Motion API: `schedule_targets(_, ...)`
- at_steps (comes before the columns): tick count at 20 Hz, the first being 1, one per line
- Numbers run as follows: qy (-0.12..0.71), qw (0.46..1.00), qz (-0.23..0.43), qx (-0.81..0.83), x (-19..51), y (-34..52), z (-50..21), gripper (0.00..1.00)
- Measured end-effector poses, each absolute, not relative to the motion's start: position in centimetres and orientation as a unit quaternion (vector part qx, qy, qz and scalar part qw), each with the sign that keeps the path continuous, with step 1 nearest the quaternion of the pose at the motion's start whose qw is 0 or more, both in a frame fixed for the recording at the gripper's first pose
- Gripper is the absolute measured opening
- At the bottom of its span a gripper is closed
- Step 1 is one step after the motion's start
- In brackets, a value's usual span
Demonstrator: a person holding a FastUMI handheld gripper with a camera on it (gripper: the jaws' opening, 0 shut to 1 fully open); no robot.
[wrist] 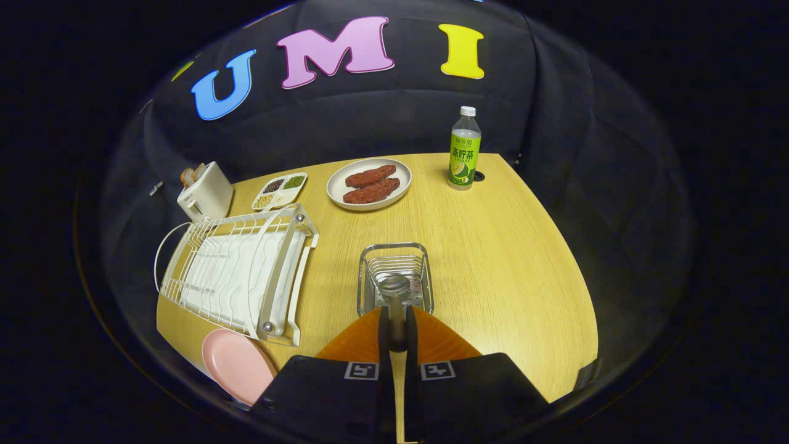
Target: Take the plate from the dish rack, then take the spoon from the basket and place it into the plate.
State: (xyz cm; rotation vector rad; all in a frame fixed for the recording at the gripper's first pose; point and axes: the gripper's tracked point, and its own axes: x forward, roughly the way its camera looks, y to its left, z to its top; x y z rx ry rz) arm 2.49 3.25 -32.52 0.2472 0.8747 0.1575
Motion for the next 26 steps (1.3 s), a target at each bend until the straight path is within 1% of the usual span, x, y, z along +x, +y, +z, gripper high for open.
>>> schedule_targets(5, 0.413, 0.904, 0.068, 0.093, 2.5, 2.2, -29.2, 0.1)
schedule_targets(9, 0.386, 0.916, 0.078, 0.084, 0.6, 1.3, -24.1, 0.1)
schedule_targets(12, 0.354, 0.924, 0.111, 0.098, -1.2, 2.9, -18.6, 0.1)
schedule_targets(16, 0.325, 0.915, 0.194, 0.14, -4.4, 9.5, -12.8, 0.1)
schedule_targets(18, 0.331, 0.901, 0.237, 0.152, -6.3, 13.3, -12.2, 0.09)
schedule_targets(21, 0.347, 0.88, 0.293, 0.139, -9.2, 18.7, -13.2, 0.1)
schedule_targets(23, 0.366, 0.862, 0.325, 0.132, -11.0, 21.8, -15.2, 0.1)
schedule_targets(26, 0.395, 0.842, 0.35, 0.115, -13.2, 25.1, -19.1, 0.1)
